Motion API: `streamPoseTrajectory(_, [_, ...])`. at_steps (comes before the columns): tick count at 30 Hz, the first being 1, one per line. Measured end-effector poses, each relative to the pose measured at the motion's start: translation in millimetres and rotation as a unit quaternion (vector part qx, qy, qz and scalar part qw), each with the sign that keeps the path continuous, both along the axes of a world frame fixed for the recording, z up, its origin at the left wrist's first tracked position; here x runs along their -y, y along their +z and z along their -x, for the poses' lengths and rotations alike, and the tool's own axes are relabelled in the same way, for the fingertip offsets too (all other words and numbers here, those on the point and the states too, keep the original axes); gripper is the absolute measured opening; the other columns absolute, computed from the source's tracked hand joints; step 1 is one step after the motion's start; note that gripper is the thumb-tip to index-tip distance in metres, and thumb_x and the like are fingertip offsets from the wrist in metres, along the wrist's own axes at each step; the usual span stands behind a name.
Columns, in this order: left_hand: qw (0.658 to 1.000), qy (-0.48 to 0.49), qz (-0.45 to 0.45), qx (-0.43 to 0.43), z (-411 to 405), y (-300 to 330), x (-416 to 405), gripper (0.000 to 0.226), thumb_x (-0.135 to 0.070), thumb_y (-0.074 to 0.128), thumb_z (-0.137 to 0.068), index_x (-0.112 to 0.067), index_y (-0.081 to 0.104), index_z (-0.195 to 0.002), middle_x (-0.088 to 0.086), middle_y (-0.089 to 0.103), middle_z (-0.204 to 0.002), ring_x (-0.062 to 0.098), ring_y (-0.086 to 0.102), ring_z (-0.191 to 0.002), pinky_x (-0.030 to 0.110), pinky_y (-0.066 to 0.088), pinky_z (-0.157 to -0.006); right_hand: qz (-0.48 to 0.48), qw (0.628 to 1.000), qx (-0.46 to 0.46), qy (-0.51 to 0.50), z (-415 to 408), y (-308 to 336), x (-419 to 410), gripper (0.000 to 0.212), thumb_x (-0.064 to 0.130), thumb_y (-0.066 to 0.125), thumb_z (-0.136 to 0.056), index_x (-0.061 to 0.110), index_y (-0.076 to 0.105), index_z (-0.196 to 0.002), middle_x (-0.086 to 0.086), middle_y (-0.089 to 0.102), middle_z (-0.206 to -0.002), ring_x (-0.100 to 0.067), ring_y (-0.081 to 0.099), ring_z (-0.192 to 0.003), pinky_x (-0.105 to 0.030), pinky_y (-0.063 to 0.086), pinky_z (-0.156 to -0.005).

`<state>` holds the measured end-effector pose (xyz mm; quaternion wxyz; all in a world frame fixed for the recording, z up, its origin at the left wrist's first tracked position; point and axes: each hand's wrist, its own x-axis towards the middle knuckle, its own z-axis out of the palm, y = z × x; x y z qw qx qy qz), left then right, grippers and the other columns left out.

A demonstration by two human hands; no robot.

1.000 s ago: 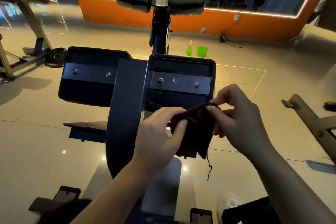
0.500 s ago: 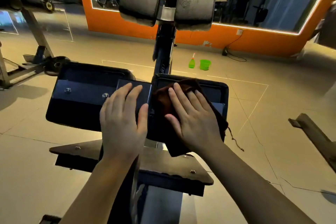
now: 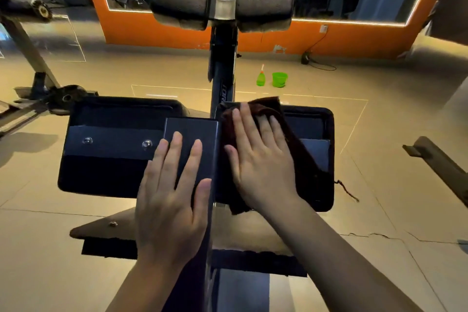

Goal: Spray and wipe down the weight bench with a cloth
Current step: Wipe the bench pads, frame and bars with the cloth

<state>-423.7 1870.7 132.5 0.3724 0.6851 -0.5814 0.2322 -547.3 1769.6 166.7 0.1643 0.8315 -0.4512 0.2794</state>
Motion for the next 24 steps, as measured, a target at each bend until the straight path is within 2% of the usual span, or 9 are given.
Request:
streamPoseTrajectory(4, [1.000,-0.010,0.005,-0.004,-3,-1,-1,0.049,-0.036,0.029,-0.101,-0.016,0.034,-0.146,0.011,0.033,-0.154,0.028,0.026,-0.144,0.050,0.028,-0.113,-0.004,0.998,-0.050,0.034,11,6,10,0.059,0.042,0.021,-0.101,0.011,0.034,-0.150,-0.007,0.032,-0.155,-0.029,0.041,-0.138,-0.041,0.016,-0.116])
streamPoseTrajectory(6, [1.000,-0.007,0.002,-0.006,-3,-2,-2,0.050,-0.034,0.033,-0.099,-0.016,0.036,-0.146,0.011,0.034,-0.154,0.028,0.026,-0.144,0.053,0.028,-0.112,-0.006,0.999,-0.051,0.003,37,9,17,0.060,0.043,0.018,-0.100,0.015,0.032,-0.151,-0.004,0.031,-0.156,-0.030,0.043,-0.136,-0.042,0.012,-0.116])
streamPoseTrajectory(10, [1.000,0.011,-0.010,0.000,1,-2,-4,0.051,-0.037,0.032,-0.099,-0.017,0.035,-0.147,0.009,0.031,-0.155,0.027,0.023,-0.145,0.050,0.026,-0.113,-0.060,0.995,0.001,-0.081,70,13,24,0.066,0.046,0.005,-0.096,0.019,0.019,-0.155,-0.003,0.017,-0.161,-0.030,0.026,-0.145,-0.036,-0.001,-0.118])
streamPoseTrajectory(13, [1.000,0.016,-0.015,0.008,1,-2,-2,0.052,-0.041,0.027,-0.101,-0.017,0.035,-0.147,0.010,0.032,-0.155,0.028,0.024,-0.145,0.049,0.028,-0.112,-0.067,0.992,0.020,-0.104,45,15,15,0.066,0.046,0.003,-0.096,0.018,0.011,-0.155,-0.004,0.010,-0.163,-0.030,0.018,-0.148,-0.039,-0.004,-0.119])
streamPoseTrajectory(15, [1.000,0.013,-0.015,0.006,1,-2,-2,0.052,-0.041,0.026,-0.102,-0.017,0.035,-0.147,0.009,0.032,-0.155,0.027,0.024,-0.145,0.047,0.028,-0.112,-0.075,0.994,0.000,-0.073,12,20,13,0.066,0.046,0.000,-0.095,0.019,0.004,-0.155,-0.003,0.004,-0.163,-0.027,0.012,-0.149,-0.037,-0.007,-0.118])
streamPoseTrajectory(18, [1.000,0.003,-0.009,0.002,0,-2,-3,0.050,-0.036,0.031,-0.100,-0.017,0.038,-0.146,0.009,0.033,-0.154,0.026,0.025,-0.145,0.047,0.030,-0.111,-0.073,0.996,-0.039,0.023,-17,32,18,0.065,0.039,0.007,-0.095,0.017,0.014,-0.155,-0.003,0.013,-0.162,-0.025,0.016,-0.148,-0.035,-0.006,-0.119])
streamPoseTrajectory(21, [1.000,-0.003,-0.007,-0.001,-2,-2,-5,0.050,-0.035,0.033,-0.099,-0.019,0.037,-0.146,0.007,0.033,-0.155,0.024,0.025,-0.145,0.048,0.029,-0.112,-0.064,0.990,-0.095,0.085,6,39,29,0.068,0.046,0.001,-0.092,0.025,0.019,-0.154,0.001,0.018,-0.162,-0.021,0.018,-0.148,-0.031,-0.004,-0.118])
streamPoseTrajectory(24, [1.000,-0.004,-0.006,-0.004,-2,-2,-5,0.050,-0.039,0.029,-0.100,-0.021,0.034,-0.146,0.005,0.031,-0.155,0.022,0.023,-0.146,0.047,0.026,-0.113,-0.078,0.992,-0.065,0.070,49,39,37,0.066,0.051,0.003,-0.093,0.033,0.023,-0.153,0.003,0.024,-0.160,-0.019,0.018,-0.147,-0.032,0.001,-0.119])
